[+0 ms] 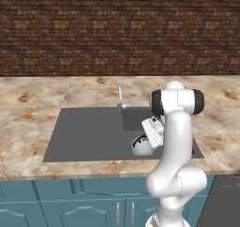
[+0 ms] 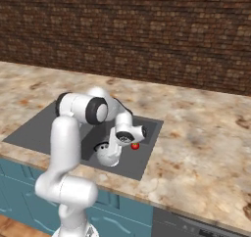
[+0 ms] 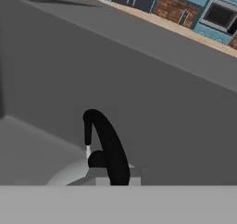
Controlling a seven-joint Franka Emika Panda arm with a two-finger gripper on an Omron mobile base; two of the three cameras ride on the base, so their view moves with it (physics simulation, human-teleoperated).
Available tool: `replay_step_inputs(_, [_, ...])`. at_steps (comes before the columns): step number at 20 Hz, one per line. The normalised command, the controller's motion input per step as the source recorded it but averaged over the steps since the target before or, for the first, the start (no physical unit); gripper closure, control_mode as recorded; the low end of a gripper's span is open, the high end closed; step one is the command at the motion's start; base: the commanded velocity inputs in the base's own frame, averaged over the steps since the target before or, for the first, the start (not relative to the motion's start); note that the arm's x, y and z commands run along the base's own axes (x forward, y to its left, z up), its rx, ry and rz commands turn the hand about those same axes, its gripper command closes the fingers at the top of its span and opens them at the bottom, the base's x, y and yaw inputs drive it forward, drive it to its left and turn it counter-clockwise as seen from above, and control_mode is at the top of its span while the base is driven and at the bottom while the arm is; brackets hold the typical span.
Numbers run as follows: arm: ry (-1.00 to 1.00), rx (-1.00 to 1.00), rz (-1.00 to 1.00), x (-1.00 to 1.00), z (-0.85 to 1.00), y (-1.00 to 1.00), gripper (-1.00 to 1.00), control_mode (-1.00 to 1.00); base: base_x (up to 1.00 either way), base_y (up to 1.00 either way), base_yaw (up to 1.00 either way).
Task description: Open the cabinet, pick the kettle from the cabinet, and place it in the sink.
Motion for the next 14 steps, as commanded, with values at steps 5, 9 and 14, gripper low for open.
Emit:
replay_step_inputs(5, [0.0,0.0,0.08,0.27,-0.38,-0.02,1.0,-1.0,0.0,0.0,0.0])
replay_step_inputs(9, [0.0,0.0,0.07,0.17,-0.38,-0.08,1.0,-1.0,0.0,0.0,0.0])
replay_step_inputs(14, [-0.02,-0.05,0.07,0.0,-0.45,-0.1,1.0,-1.0,0.0,0.0,0.0])
